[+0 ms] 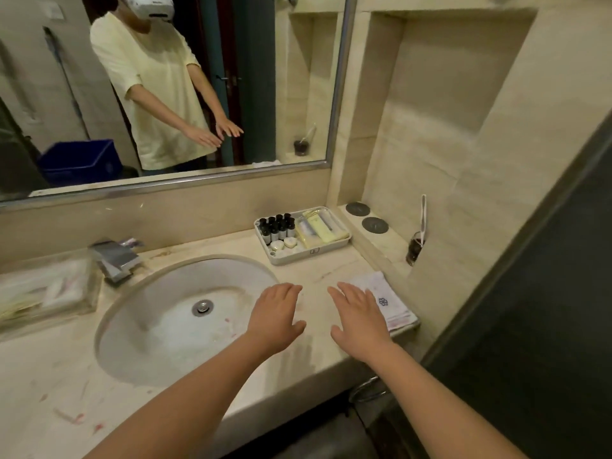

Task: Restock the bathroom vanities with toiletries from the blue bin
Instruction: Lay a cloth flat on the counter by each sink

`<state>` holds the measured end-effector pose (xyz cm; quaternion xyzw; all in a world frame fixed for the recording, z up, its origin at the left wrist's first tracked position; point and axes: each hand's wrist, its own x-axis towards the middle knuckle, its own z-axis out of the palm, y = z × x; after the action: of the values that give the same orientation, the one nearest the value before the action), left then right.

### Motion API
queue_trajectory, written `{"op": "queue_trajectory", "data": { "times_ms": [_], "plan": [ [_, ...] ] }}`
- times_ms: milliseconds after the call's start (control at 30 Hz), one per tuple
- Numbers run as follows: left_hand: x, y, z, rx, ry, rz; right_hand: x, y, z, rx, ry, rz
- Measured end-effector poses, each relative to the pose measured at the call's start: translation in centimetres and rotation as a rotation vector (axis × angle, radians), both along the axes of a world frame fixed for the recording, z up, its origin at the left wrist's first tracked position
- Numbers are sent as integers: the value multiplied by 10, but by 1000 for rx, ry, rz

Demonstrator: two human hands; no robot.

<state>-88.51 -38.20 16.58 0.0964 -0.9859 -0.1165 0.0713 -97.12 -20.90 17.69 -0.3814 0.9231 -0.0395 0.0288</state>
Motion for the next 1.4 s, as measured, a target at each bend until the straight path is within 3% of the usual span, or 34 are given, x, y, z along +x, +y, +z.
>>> {"op": "queue_trajectory", "data": {
  "times_ms": [767, 1167, 1400],
  "plan": [
    [-141, 32, -73, 64, -181, -262, -104, 39, -60, 101, -200, -275],
    [-175, 70, -106, 181, -284, -91, -165, 53, -88, 197, -308, -76],
    [-185, 100, -120, 137, -311, 37, -197, 68, -109, 284, -333, 113]
  ]
}}
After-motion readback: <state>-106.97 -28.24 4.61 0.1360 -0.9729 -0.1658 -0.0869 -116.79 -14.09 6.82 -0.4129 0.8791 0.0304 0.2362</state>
